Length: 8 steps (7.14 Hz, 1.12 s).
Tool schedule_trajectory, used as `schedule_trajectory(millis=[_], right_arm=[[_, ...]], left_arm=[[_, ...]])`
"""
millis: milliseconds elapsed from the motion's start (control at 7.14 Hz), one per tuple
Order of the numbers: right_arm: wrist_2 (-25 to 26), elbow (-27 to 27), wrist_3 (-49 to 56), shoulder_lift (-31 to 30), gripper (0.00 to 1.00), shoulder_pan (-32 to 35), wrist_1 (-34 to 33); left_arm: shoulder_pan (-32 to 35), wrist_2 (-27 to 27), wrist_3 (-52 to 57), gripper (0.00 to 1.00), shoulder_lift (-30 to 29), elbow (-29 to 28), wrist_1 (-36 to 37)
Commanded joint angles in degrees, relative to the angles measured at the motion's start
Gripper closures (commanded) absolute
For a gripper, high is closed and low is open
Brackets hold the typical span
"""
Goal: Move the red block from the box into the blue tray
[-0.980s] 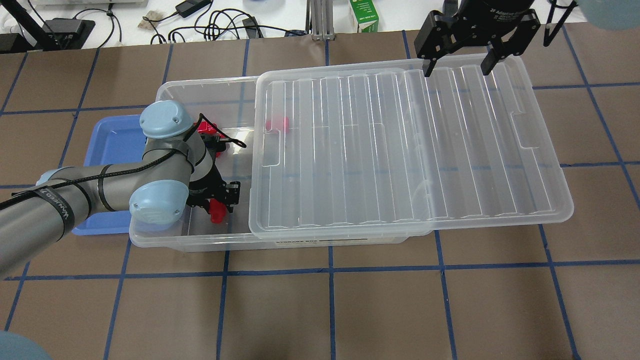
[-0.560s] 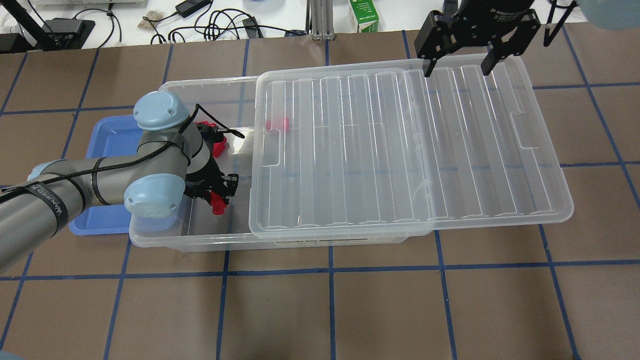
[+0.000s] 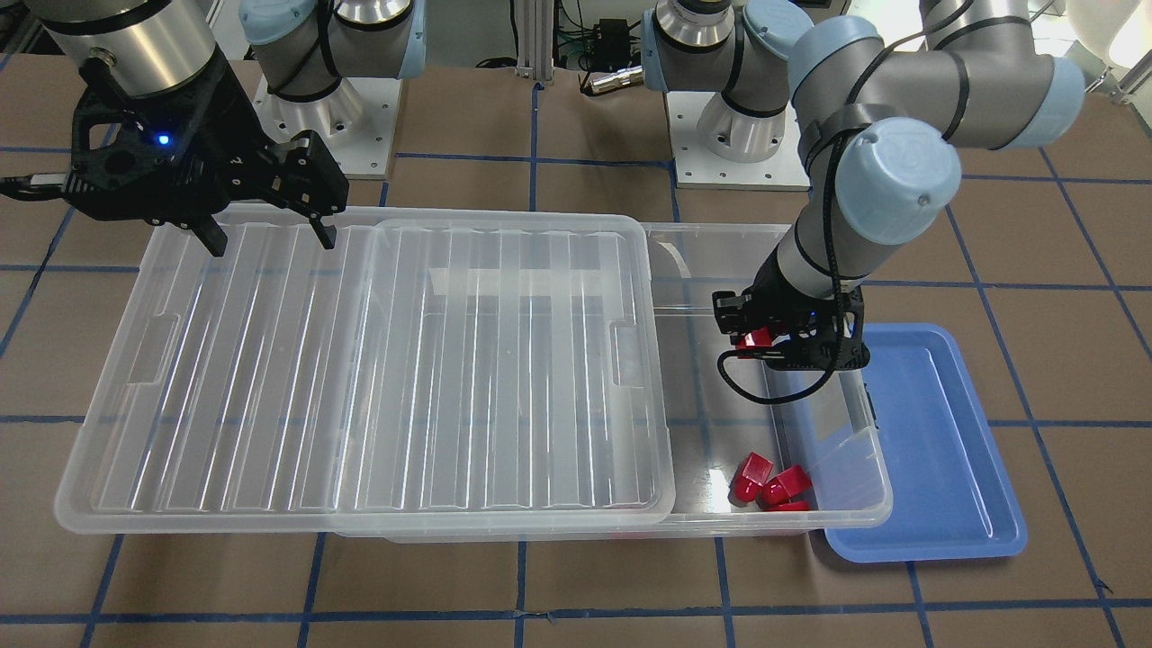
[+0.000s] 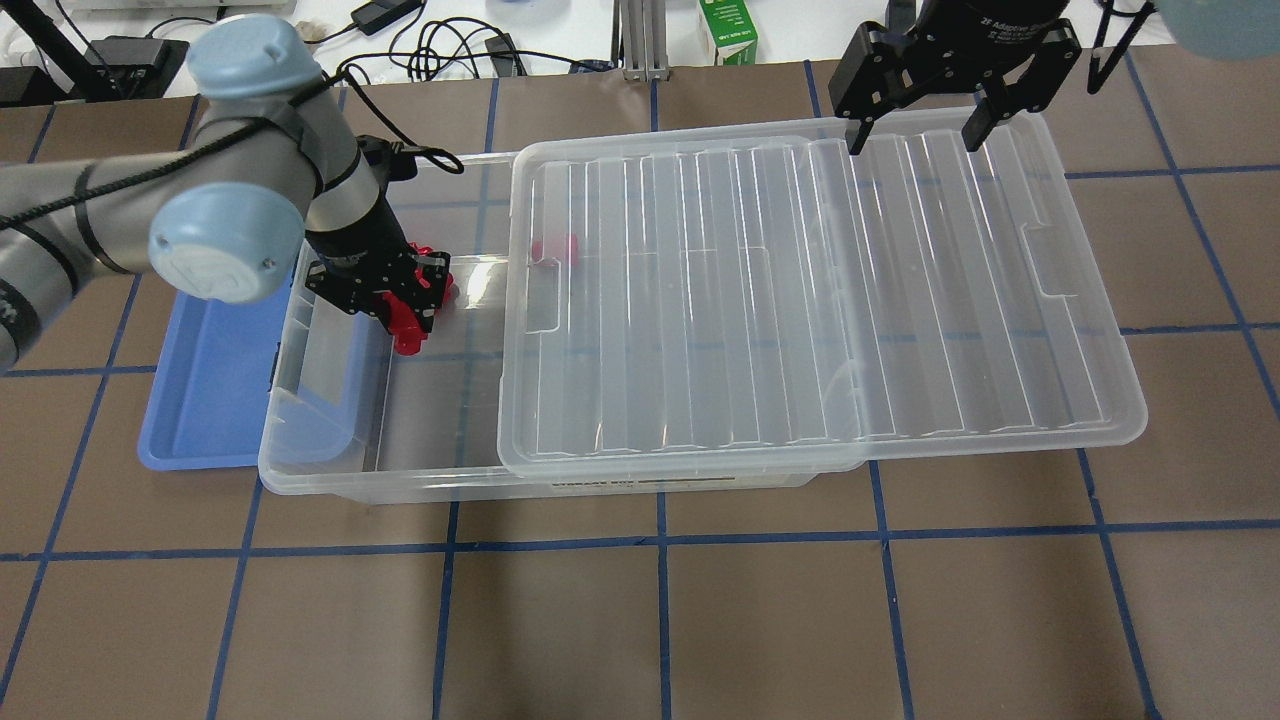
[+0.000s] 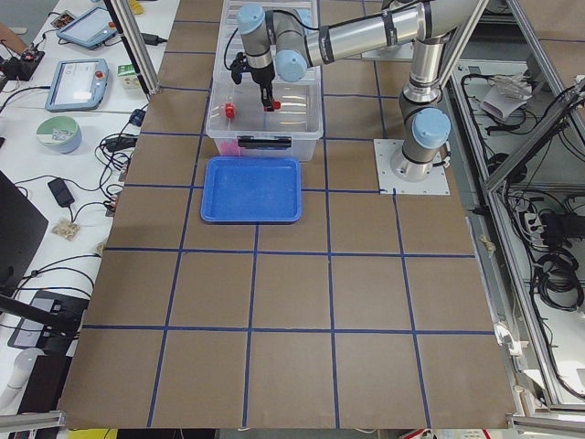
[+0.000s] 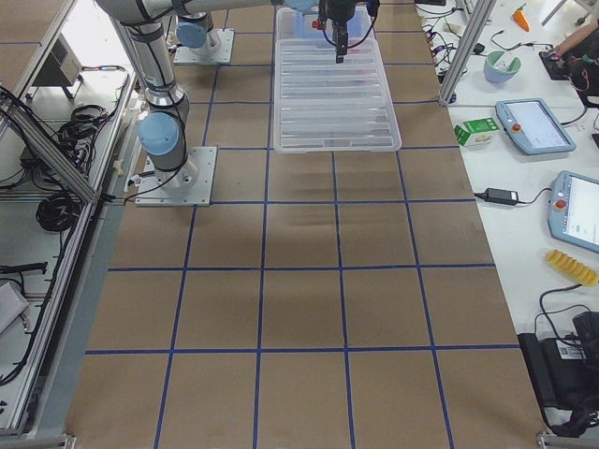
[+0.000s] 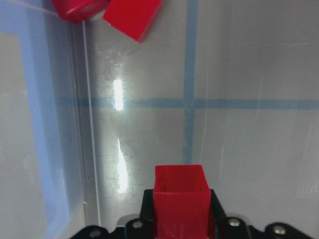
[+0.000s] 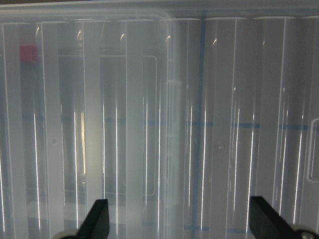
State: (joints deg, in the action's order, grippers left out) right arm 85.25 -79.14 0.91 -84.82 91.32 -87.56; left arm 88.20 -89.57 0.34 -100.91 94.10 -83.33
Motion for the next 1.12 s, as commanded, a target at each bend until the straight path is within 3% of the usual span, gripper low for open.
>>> schedule_trajectory(millis=[0, 560, 700, 980], right_arm=[[0.00, 0.04, 0.06, 0.00, 0.00, 0.00, -0.07], [-0.08, -0.05, 0.14, 0.09, 0.00, -0.43, 0.10], [0.00, -0.05, 0.41, 0.18, 0.00, -0.96, 0.11], [0.70, -0.05, 3.46, 0.18, 0.00, -4.02, 0.54]], left_arm=[[-1.62, -0.51, 2.53, 1.00, 0.54, -6.89, -6.40], [-19.34, 0.09, 25.00, 1.00, -1.55, -5.42, -5.70], [-22.17, 0.27, 31.41, 1.00, -3.83, -4.02, -3.09], [-24.22, 0.36, 33.67, 1.00, -9.01, 1.67, 10.66]])
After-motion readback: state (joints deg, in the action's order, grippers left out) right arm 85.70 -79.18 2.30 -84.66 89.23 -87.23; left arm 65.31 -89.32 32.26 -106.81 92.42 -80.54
